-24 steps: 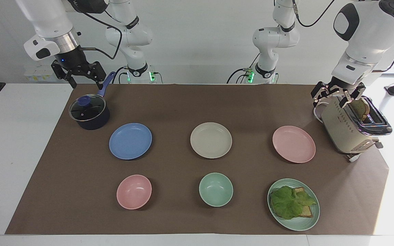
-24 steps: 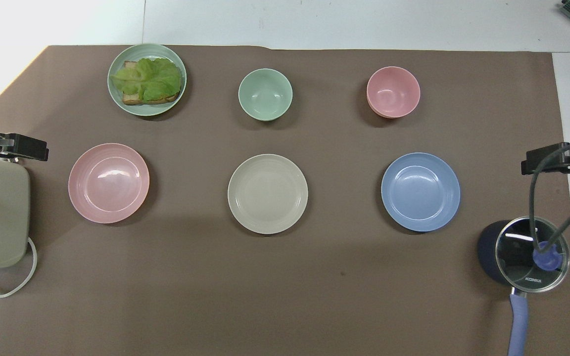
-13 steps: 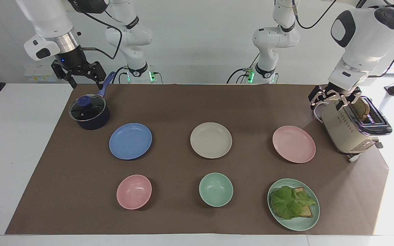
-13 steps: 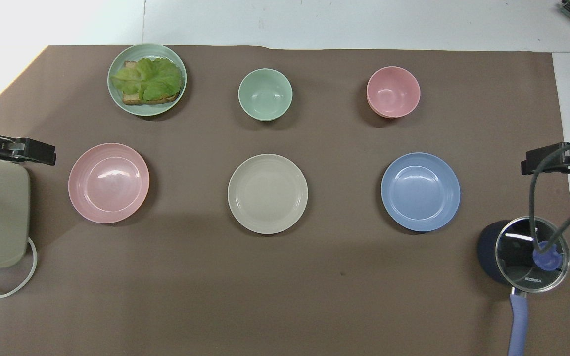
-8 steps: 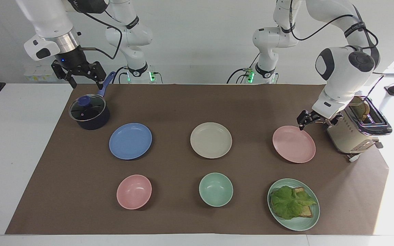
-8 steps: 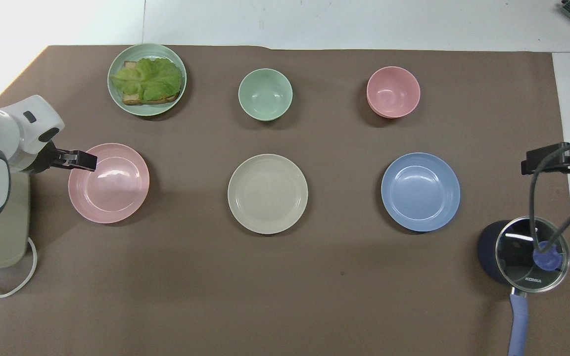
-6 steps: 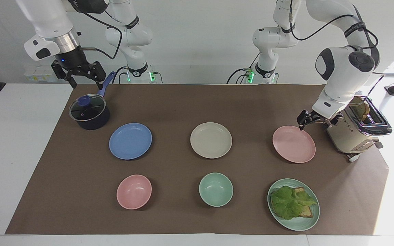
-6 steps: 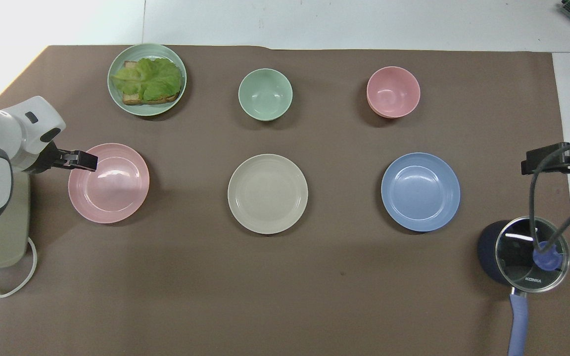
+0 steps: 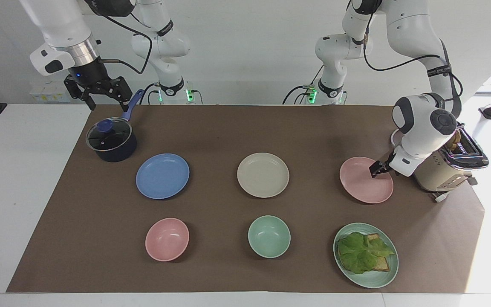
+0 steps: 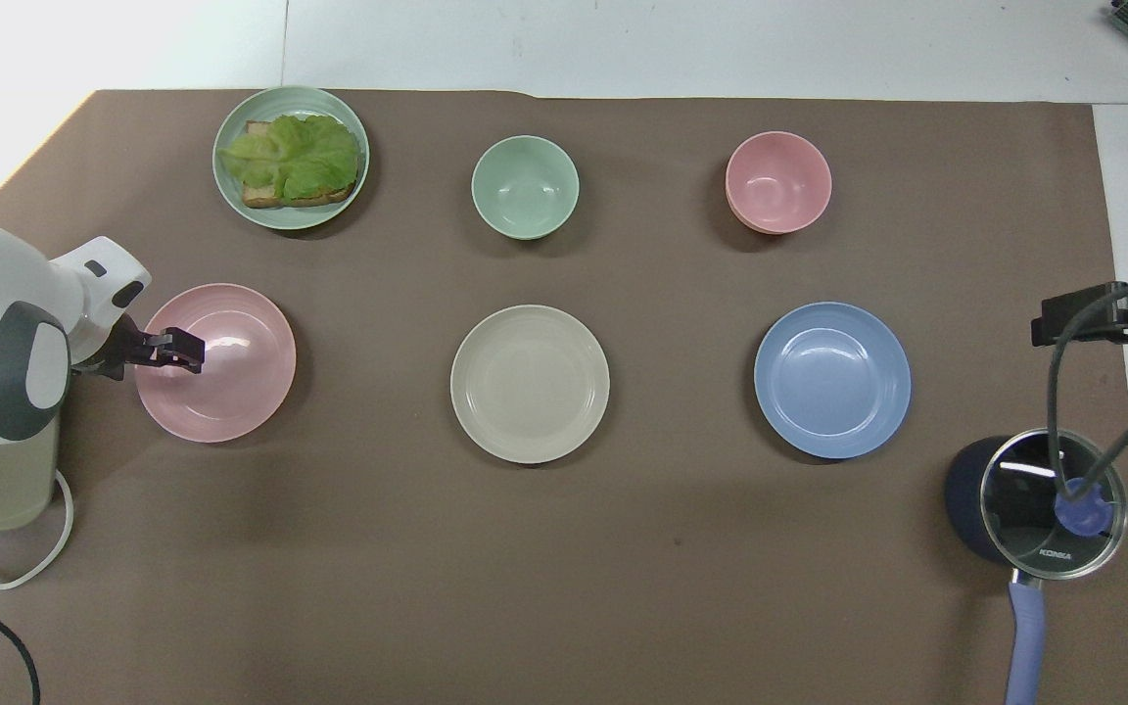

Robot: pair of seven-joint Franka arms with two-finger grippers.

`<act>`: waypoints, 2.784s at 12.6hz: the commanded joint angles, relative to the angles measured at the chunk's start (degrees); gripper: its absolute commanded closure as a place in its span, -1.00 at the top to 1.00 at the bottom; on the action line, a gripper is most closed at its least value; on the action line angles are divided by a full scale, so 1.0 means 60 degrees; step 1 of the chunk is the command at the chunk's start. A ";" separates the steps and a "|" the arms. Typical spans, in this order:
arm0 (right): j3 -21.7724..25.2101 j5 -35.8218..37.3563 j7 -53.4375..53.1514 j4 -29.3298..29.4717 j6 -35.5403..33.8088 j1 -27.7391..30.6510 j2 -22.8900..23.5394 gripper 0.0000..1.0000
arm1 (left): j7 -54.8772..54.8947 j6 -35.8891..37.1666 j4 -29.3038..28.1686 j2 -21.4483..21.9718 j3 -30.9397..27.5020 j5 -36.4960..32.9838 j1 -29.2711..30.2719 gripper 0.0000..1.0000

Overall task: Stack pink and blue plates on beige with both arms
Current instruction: 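Grasp the pink plate rim with the left gripper and lift it, then carry the pink plate with the left gripper onto the beige plate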

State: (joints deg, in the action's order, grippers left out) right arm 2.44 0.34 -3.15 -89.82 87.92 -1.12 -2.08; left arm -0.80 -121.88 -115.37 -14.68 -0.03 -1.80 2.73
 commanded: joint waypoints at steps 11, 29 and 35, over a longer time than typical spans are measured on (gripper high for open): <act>-0.0011 0.0016 -0.0075 -0.0015 -0.0005 0.0041 -0.0064 1.00 | -0.0072 0.1821 0.1046 -0.0088 0.0034 0.0036 0.0058 -1.00; -0.0011 0.0016 -0.0075 -0.0015 -0.0005 0.0026 -0.0064 1.00 | -0.4071 0.0480 0.0919 -0.0029 0.0386 0.3157 -0.4218 -1.00; 0.0004 0.0016 -0.0075 -0.0015 -0.0005 0.0026 -0.0064 1.00 | -0.3954 0.0098 0.0917 -0.0073 0.0371 0.3142 -0.4528 1.00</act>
State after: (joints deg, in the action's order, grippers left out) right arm 2.51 0.34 -3.15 -89.82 87.92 -1.14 -2.08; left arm -25.44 -120.15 -109.14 -15.88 3.25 16.02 -23.86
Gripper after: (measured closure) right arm 0.000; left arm 0.648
